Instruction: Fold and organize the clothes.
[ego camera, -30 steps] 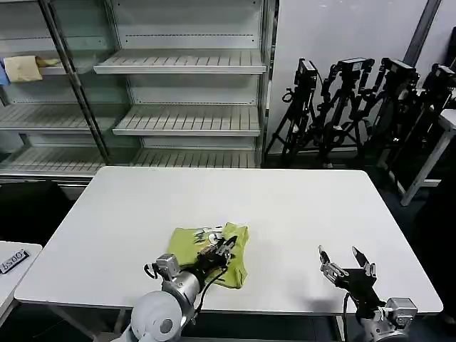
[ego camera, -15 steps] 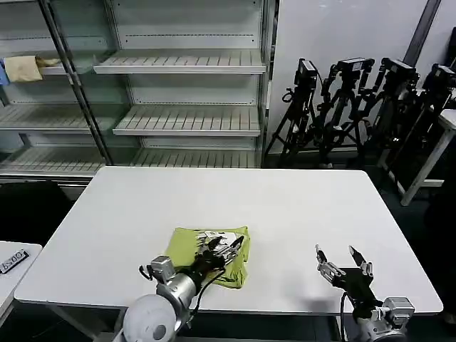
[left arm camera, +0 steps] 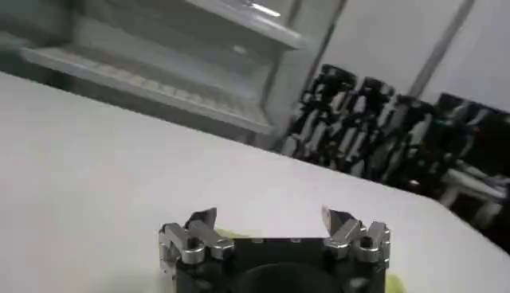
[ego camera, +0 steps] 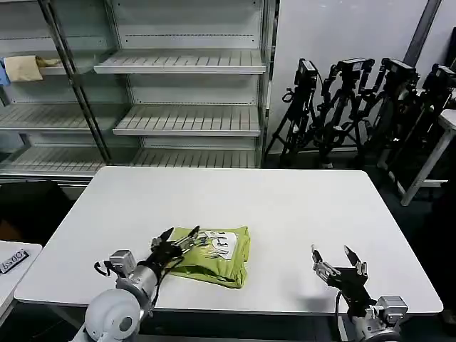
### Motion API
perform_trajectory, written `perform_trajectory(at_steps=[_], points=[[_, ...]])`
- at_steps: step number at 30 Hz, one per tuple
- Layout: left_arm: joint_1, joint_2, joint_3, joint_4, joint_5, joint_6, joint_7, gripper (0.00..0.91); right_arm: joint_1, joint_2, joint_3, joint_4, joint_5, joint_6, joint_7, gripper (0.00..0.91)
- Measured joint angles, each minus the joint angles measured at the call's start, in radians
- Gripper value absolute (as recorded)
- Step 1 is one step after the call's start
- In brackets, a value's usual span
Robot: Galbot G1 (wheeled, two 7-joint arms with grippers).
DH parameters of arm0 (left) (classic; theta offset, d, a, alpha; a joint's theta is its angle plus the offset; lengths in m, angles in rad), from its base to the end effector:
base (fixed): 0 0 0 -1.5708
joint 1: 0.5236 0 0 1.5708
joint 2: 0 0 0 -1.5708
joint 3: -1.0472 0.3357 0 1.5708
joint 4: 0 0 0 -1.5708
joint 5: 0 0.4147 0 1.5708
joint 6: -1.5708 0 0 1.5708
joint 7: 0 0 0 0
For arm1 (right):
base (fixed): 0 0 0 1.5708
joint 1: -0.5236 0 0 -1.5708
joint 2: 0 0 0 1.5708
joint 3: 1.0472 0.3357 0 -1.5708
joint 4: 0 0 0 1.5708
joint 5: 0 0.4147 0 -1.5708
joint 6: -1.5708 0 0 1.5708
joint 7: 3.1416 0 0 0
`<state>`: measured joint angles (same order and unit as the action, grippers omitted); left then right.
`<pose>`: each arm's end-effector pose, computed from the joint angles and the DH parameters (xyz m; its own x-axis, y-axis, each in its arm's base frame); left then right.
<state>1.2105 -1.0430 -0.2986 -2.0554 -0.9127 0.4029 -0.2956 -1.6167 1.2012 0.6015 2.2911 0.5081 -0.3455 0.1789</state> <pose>0.3262 0.0010 -0.2203 -0.9018 0.2928 0.3180 0.1779 0.9219 -0.3442 0.2352 -0.0451 -0.2090 -0.9713 -0.0557 0.2313 -0.0305 0.9933 0.1110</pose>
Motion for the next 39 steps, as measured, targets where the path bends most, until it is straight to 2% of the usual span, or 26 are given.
perform_trajectory(at_steps=[20,22,25,28,29,30,31,32,39], points=[[-0.008,-0.046,-0.023,0.125,-0.101,0.045,0.021,0.907,-0.018,0.001,0.026,0.012,0.002,-0.004,0.000,0.907],[-0.006,-0.046,-0.028,0.125,-0.124,0.051,0.026,0.877,-0.018,0.003,0.026,0.014,0.002,-0.004,0.000,0.907],[-0.004,-0.052,-0.034,0.123,-0.167,0.062,0.035,0.746,-0.019,0.007,0.026,0.014,0.002,-0.005,0.001,0.907],[-0.008,-0.060,-0.040,0.128,-0.209,0.072,0.046,0.705,-0.021,0.012,0.025,0.018,0.001,-0.006,0.002,0.907],[-0.011,-0.064,-0.040,0.131,-0.223,0.073,0.051,0.584,-0.022,0.013,0.025,0.019,0.000,-0.006,0.002,0.907],[-0.013,-0.068,-0.039,0.135,-0.233,0.074,0.056,0.252,-0.023,0.014,0.025,0.020,0.000,-0.006,0.002,0.907],[-0.015,-0.072,-0.038,0.139,-0.243,0.074,0.059,0.071,-0.024,0.015,0.025,0.022,0.000,-0.006,0.002,0.907],[-0.018,-0.076,-0.037,0.144,-0.252,0.074,0.062,0.010,-0.025,0.015,0.026,0.023,0.000,-0.006,0.002,0.907],[-0.030,-0.087,-0.037,0.183,-0.298,0.057,0.088,0.020,-0.038,0.023,0.036,0.033,-0.001,-0.007,0.002,0.907]])
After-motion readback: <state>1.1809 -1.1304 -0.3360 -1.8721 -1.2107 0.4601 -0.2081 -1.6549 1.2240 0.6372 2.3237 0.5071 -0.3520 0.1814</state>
